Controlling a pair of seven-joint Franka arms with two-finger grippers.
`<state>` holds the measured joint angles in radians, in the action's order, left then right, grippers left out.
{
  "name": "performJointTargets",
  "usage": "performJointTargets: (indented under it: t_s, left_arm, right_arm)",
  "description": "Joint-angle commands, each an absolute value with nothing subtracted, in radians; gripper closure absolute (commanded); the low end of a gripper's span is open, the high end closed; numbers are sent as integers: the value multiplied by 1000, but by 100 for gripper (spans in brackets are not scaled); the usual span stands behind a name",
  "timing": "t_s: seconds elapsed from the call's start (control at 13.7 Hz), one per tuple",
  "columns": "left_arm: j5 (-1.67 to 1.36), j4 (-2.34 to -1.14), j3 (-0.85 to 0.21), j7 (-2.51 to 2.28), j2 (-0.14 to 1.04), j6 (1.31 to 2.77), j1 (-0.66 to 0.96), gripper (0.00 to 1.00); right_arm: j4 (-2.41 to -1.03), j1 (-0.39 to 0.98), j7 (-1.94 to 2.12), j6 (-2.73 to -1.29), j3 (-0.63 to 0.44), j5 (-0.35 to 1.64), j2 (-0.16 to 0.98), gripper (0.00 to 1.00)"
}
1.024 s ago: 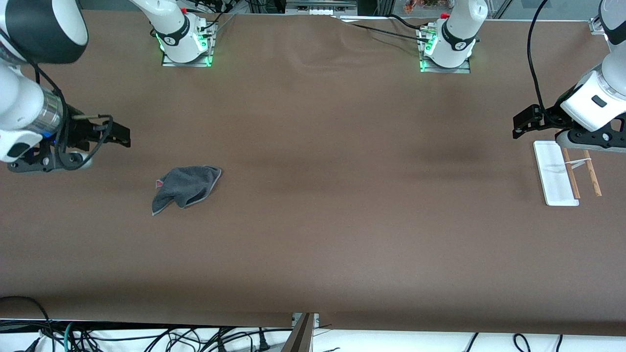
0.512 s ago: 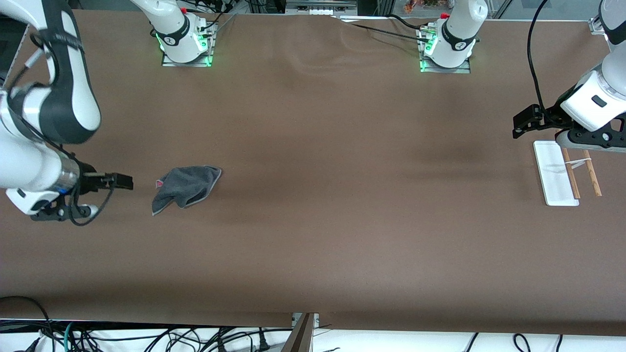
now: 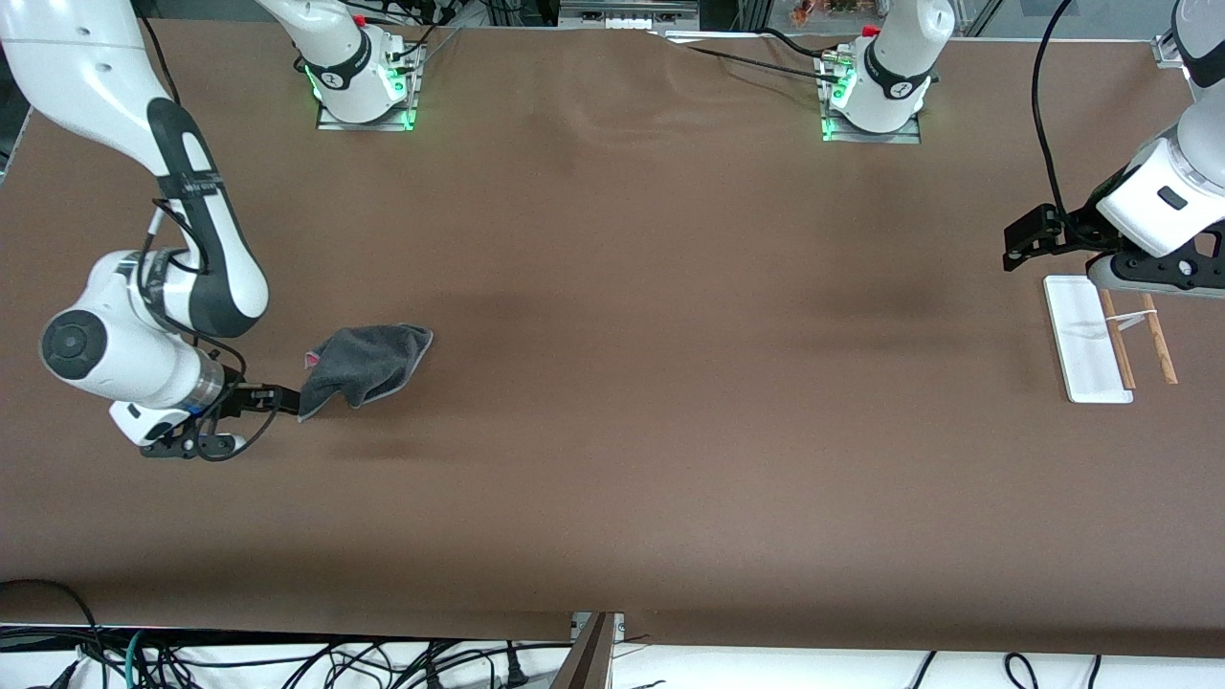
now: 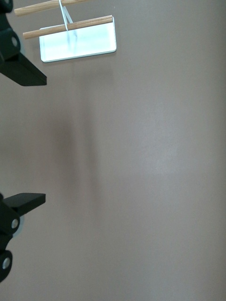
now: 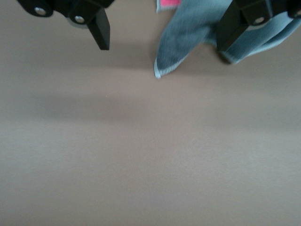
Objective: Pass towel and hang on rack
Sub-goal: 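Lower the right gripper onto the grey towel and close it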
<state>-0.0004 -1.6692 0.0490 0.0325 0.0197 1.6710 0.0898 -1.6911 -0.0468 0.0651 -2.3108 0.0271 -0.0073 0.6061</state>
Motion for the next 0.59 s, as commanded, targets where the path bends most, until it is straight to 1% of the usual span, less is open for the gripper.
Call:
performJointTargets:
  t_s: [0.0, 0.22, 0.51]
  left_arm:
    - [14, -1678, 48, 32, 0, 1663, 92, 0]
    - [14, -1678, 48, 32, 0, 1663, 92, 0]
    - [12, -1678, 48, 32, 0, 1661, 92, 0]
  right_arm:
    - [-1704, -51, 80, -2379, 41, 26, 629, 1]
    - [-1723, -51, 72, -2401, 43, 26, 647, 2]
    - [-1808, -51, 69, -2477, 44, 35, 643, 3]
